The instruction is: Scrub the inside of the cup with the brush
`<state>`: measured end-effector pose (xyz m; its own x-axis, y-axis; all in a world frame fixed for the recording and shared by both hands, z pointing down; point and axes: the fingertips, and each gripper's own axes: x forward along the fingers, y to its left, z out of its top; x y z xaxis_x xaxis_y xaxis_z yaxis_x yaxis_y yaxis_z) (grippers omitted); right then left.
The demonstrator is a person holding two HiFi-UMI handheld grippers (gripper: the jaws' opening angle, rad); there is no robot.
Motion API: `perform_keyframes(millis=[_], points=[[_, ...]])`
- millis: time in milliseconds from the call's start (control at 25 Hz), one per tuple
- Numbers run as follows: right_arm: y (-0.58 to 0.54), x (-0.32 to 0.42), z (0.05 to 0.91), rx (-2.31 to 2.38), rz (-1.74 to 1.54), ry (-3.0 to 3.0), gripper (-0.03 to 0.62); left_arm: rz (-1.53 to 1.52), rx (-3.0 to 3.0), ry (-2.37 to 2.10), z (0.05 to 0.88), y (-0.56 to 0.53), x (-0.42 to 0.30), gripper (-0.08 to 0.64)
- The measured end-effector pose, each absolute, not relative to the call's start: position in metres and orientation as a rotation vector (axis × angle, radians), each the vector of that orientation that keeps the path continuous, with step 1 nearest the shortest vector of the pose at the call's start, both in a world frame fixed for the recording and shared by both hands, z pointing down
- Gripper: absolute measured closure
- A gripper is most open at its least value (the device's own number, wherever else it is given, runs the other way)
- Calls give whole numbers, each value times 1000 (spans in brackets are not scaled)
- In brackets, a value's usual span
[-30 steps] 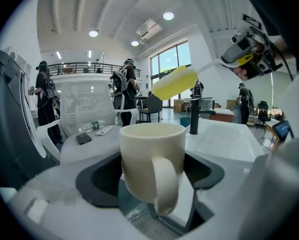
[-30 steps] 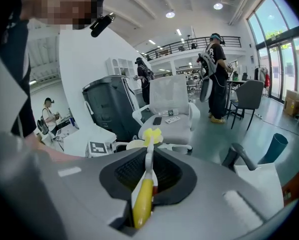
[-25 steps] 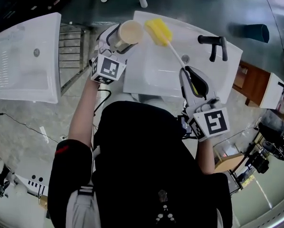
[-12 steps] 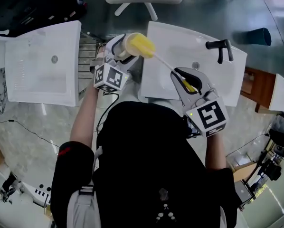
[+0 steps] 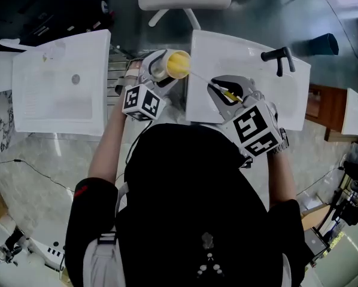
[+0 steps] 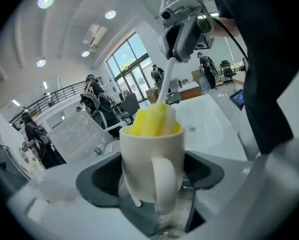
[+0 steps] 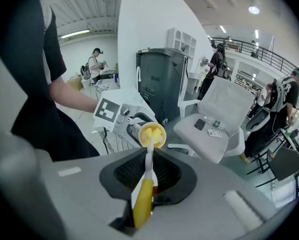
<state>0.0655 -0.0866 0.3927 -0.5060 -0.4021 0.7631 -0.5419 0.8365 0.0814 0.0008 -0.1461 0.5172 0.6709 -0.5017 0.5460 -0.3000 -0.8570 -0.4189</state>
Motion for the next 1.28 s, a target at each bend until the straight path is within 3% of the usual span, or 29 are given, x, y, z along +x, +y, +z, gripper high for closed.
perform_keyframes(millis=[1280], points=[[-96,37,393,663,264,-2122,551,-993,-2529,524,507,-144,-11,164]])
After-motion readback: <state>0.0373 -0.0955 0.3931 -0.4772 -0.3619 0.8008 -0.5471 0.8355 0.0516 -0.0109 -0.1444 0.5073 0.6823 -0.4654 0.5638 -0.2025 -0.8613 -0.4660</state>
